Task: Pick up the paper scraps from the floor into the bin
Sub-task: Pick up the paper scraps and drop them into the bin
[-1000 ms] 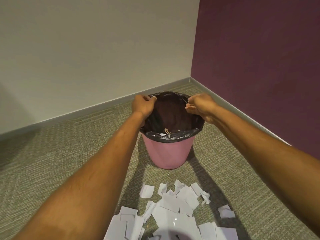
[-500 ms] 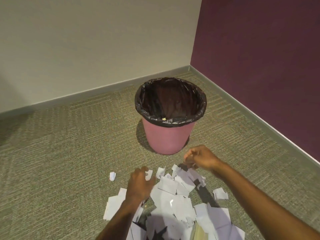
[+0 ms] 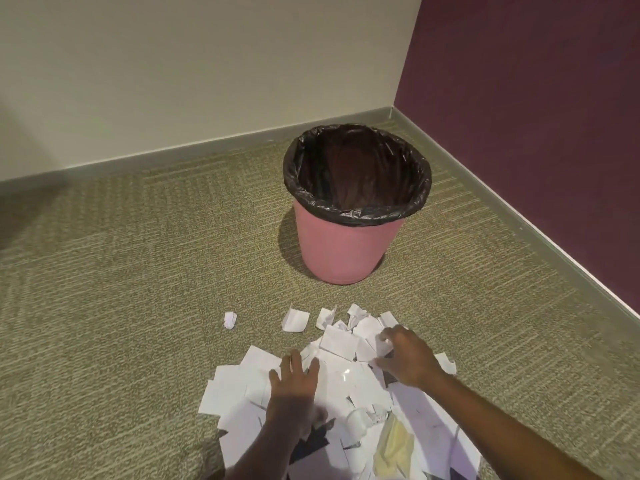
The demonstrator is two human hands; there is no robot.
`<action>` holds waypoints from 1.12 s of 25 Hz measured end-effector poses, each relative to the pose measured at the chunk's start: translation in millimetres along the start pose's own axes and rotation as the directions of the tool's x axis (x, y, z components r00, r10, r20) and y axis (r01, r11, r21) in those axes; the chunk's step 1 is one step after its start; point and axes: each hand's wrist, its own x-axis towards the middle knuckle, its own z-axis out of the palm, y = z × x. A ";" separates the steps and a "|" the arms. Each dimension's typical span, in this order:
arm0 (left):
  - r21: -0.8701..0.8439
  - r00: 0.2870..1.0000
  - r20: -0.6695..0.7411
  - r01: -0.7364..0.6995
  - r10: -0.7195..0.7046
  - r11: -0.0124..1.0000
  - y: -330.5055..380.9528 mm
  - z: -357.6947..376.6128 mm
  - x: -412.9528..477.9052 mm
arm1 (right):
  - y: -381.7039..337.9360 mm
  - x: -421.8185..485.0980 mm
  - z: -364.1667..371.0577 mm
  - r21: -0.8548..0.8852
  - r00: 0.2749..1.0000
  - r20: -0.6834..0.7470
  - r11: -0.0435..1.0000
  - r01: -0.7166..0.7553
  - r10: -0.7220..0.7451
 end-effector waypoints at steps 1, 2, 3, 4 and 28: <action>0.004 1.000 -0.005 -0.023 0.023 1.000 -0.6 3.3 2.8 | -3.3 2.4 -1.0 -0.040 0.997 -0.068 0.999 0.020 -0.023; 0.014 0.999 -0.006 -0.044 0.044 0.999 -0.4 3.1 5.1 | -7.0 6.0 -2.5 -0.084 0.993 -0.112 0.996 0.025 -0.034; 0.029 0.998 -0.014 -0.067 0.068 0.997 1.5 -2.5 4.8 | -9.8 11.0 -4.2 -0.129 0.991 -0.128 0.992 0.019 -0.036; 0.052 0.996 -0.026 -0.089 0.090 0.995 2.4 -5.7 5.5 | -11.1 16.7 -5.9 -0.156 0.993 -0.116 0.988 0.004 -0.022; 0.118 0.892 -0.421 -0.129 0.167 0.985 30.6 -20.7 34.3 | -43.7 30.1 22.3 -0.213 0.977 0.048 0.954 0.212 -0.206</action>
